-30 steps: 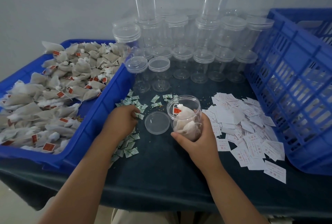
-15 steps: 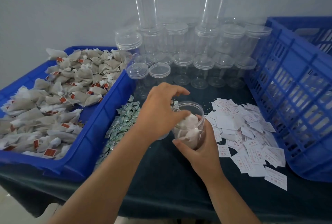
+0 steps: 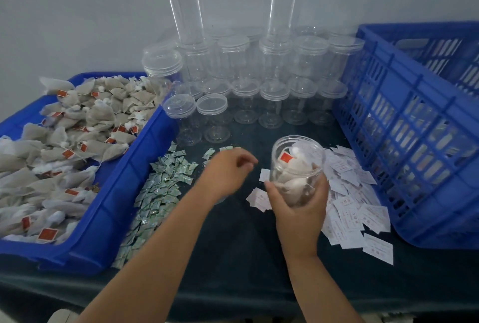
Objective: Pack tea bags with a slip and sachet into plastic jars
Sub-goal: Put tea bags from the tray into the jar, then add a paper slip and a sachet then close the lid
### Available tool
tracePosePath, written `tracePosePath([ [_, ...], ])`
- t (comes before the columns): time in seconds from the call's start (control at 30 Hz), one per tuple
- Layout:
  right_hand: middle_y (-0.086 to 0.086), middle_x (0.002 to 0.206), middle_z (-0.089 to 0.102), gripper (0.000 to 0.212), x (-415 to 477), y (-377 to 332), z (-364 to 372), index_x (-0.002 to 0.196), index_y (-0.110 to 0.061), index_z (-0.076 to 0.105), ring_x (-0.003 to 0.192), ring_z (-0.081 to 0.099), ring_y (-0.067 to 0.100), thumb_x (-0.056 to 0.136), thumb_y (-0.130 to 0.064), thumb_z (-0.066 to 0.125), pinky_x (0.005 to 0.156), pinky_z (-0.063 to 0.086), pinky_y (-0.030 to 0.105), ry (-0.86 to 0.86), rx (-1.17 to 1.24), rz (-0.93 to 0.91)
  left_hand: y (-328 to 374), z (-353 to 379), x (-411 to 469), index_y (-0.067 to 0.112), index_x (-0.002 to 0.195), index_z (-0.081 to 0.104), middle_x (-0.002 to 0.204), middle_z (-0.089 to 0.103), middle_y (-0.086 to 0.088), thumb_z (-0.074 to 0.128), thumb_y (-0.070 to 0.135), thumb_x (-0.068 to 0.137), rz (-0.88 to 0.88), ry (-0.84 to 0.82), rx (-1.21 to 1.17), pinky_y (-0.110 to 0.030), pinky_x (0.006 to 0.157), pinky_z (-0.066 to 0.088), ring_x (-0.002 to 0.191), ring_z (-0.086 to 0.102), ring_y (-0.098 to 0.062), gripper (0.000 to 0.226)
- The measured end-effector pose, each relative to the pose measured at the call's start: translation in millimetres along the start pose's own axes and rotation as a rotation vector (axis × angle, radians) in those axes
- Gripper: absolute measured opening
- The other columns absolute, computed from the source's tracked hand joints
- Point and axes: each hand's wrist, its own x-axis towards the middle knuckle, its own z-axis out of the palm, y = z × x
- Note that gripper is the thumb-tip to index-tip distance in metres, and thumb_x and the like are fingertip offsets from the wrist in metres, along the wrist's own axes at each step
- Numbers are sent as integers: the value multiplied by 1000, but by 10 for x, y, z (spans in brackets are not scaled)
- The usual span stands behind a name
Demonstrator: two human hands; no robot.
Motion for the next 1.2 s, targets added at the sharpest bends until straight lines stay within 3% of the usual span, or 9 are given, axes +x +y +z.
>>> tracePosePath([
  [0.17,-1,138,64,95,86,19,-45,146,-26,51,124,69,19,66,-56,93,99,62,49,168,-14,12,5,475,113,26,126,68,120,56,2,76,45,88,100,-291,421,-35,90,52,106,61,-18,43],
  [0.27,1,137,64,94,107,29,-46,145,-23,52,123,69,19,67,-56,92,97,63,47,166,-23,28,-20,539,179,30,95,66,104,51,4,75,45,88,77,-222,409,-32,76,44,93,57,-18,18],
  [0.37,1,138,64,98,104,32,-42,146,-20,51,124,68,16,66,-58,92,99,62,39,151,-27,31,-82,586,203,31,65,48,86,46,8,73,40,91,92,-190,399,-29,65,33,86,60,-22,36],
  [0.43,2,140,63,100,105,33,-43,148,-20,50,126,67,18,66,-57,92,102,61,39,139,-23,41,-113,584,196,29,83,61,89,53,8,75,39,90,105,-152,345,-29,70,38,92,63,-22,18],
  [0.53,3,141,64,98,110,42,-45,148,-21,50,126,68,18,66,-54,92,103,60,39,130,-7,52,-189,555,228,25,122,70,106,59,3,81,45,86,75,-121,308,-29,83,47,99,63,-20,42],
  [0.7,2,141,63,97,110,31,-29,147,-22,51,127,67,19,65,-57,91,103,58,31,120,-9,36,-214,562,289,31,78,61,97,63,4,80,41,83,-47,-108,178,-32,69,49,85,65,-17,21],
  [1.0,-7,133,68,88,83,0,-8,140,-25,56,123,69,11,65,-50,95,104,60,42,-70,10,87,159,-214,101,30,94,79,84,79,11,72,45,95,-44,278,-370,-28,69,55,74,73,-6,16],
  [1.1,-6,132,70,83,48,-26,14,138,-26,57,122,71,16,67,-43,97,102,61,46,-144,11,78,417,-604,-59,38,94,83,99,80,13,76,57,81,66,16,-519,-31,88,49,83,68,5,24],
  [1.2,-2,136,69,87,2,-14,27,142,-26,55,124,70,24,68,-40,99,100,62,53,-195,29,63,577,-651,-146,40,87,83,115,71,26,84,58,74,151,-172,-274,-25,91,45,105,65,11,22],
])
